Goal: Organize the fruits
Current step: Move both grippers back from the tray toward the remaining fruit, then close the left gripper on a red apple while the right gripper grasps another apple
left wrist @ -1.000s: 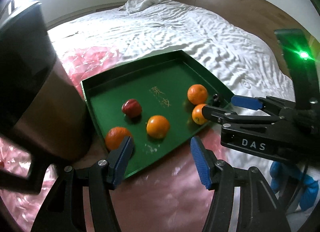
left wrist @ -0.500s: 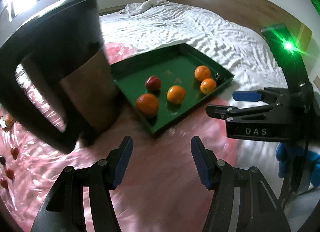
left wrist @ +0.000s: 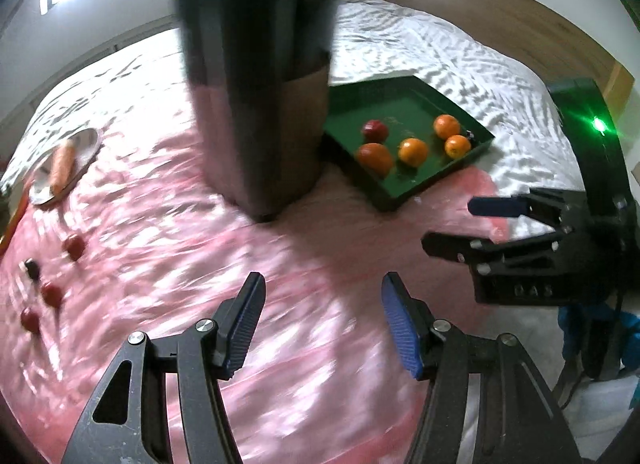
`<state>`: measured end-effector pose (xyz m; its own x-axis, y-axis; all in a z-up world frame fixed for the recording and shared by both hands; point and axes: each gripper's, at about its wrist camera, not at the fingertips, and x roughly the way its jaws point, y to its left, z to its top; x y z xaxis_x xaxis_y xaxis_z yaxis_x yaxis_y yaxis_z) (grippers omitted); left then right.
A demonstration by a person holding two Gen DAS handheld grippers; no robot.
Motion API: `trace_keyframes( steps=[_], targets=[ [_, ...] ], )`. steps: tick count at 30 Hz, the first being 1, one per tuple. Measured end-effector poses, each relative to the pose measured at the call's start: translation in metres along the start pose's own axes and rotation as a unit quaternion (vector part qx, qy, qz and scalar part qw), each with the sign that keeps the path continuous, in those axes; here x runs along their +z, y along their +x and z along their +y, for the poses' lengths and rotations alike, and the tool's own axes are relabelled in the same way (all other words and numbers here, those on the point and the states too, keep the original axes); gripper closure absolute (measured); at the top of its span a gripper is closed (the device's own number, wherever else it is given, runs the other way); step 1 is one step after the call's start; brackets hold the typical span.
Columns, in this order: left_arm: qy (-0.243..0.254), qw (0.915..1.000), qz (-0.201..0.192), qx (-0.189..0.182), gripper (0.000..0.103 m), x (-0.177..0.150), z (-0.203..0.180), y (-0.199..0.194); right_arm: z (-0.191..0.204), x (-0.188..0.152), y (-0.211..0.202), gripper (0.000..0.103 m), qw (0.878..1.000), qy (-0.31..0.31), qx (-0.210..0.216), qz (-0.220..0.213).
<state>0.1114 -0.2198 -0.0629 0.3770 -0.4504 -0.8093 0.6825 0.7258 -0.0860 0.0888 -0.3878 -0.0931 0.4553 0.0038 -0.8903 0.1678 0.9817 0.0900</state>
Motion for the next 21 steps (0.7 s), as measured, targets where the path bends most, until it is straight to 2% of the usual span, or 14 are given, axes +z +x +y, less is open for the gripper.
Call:
trace_keyframes(
  steps=[6, 11, 17, 21],
  targets=[
    [-0.044, 0.9985, 0.001, 0.033, 0.048, -0.019, 0.046, -0.023, 0.051, -0.003, -0.002, 0.0, 0.998, -0.042, 0.036, 0.005],
    [-0.087, 0.9932, 0.0, 0.077, 0.046, -0.038, 0.094, -0.04, 0.102, 0.001, 0.001, 0.0, 0.994, -0.087, 0.069, 0.006],
    [-0.152, 0.9799, -0.002, 0.129, 0.045, -0.062, 0.158, -0.058, 0.161, 0.013, 0.015, 0.0, 0.985, -0.136, 0.106, 0.009],
    [-0.194, 0.9693, 0.0, 0.152, 0.044, -0.077, 0.202, -0.065, 0.203, 0.023, 0.027, 0.0, 0.977, -0.169, 0.128, 0.006]
  ],
)
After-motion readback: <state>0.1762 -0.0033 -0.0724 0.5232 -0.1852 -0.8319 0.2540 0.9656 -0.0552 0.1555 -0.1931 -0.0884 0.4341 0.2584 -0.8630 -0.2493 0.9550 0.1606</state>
